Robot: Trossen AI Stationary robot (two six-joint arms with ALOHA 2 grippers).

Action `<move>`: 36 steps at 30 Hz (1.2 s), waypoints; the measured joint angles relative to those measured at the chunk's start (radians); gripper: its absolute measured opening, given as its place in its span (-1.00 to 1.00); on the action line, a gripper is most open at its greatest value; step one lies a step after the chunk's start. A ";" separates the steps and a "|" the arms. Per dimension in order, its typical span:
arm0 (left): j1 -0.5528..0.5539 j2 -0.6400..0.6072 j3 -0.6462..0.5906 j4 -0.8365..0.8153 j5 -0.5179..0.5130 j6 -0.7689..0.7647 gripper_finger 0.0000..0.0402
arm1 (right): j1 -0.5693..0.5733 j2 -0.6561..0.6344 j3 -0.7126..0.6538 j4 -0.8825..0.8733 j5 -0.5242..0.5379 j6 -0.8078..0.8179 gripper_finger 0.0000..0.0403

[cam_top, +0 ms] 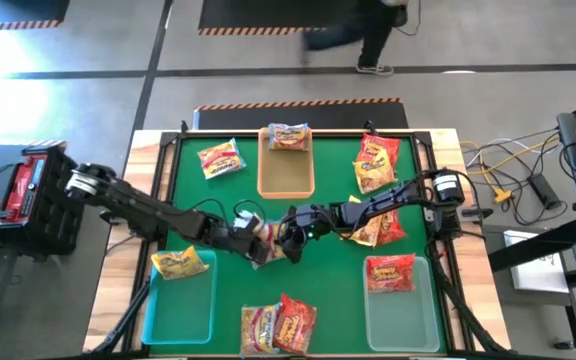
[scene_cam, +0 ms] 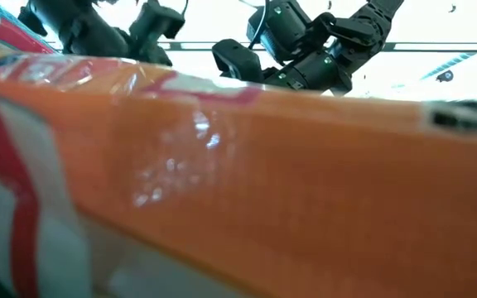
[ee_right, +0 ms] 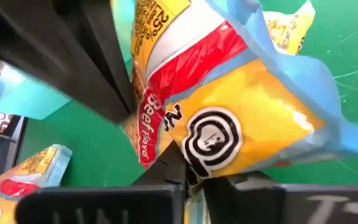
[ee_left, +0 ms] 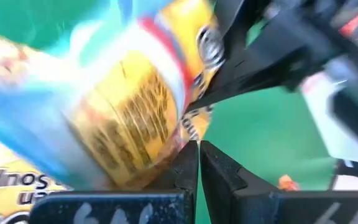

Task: Sort Maruchan noodles
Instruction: Put the blue noodle pack into the yellow bin

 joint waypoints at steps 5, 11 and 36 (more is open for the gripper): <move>0.000 -0.114 0.000 -0.133 -0.015 0.030 -1.00 | -0.003 -0.009 0.000 -0.014 -0.003 -0.002 -0.95; -0.005 -0.238 0.001 -0.316 -0.081 0.023 -1.00 | -0.031 -0.083 0.000 -0.133 -0.001 -0.021 -0.95; 0.007 -0.279 0.000 -0.443 -0.251 0.048 -1.00 | -0.359 -0.453 0.000 -0.324 0.331 -0.421 -0.96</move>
